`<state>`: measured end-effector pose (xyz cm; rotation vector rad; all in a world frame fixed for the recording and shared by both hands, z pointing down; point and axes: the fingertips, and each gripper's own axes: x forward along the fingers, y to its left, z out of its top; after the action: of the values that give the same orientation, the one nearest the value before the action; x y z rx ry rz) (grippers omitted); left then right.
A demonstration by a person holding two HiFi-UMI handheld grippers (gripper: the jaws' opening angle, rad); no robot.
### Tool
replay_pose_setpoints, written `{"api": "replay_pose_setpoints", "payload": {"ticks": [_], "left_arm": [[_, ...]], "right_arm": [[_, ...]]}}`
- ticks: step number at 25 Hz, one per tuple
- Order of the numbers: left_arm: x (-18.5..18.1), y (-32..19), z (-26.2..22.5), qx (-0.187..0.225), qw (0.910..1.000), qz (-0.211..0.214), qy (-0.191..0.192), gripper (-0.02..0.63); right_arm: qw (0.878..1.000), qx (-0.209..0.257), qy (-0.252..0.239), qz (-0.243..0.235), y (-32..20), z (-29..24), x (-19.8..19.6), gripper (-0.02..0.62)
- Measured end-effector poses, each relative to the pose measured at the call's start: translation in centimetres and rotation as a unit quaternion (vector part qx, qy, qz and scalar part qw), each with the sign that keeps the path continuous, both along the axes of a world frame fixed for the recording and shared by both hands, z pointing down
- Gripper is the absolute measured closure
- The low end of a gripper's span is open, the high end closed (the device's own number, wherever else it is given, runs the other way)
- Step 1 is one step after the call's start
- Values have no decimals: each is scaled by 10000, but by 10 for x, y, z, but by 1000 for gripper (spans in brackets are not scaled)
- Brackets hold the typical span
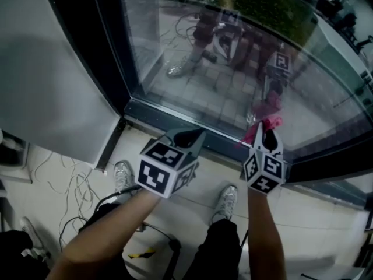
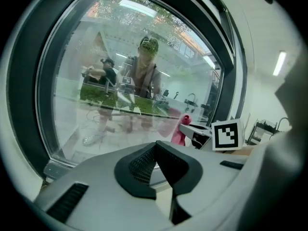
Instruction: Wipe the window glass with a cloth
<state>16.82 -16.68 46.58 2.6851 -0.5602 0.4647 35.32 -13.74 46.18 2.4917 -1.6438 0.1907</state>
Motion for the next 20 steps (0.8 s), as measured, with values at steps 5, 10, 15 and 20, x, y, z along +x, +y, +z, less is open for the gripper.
{"api": "replay_pose_setpoints", "payload": {"ticks": [5,10,15,20], "left_arm": [[-27,-15,-2,8,9998,-211,-19,600],[-58,-33,-2,9,9989,-474,-16,600],[-95,-52,1,-9,9973,-732,-41,600],[-129,-71,1,43,9951,-988,-60,600]], "right_arm": [[9995,12,-32,-322,-29,-1,-34,529],[9980,0,-31,-637,-56,-1,-67,529],[9955,-2,-36,-947,-86,-1,-104,529],[9924,0,11,-1234,-116,-4,-141,529]]}}
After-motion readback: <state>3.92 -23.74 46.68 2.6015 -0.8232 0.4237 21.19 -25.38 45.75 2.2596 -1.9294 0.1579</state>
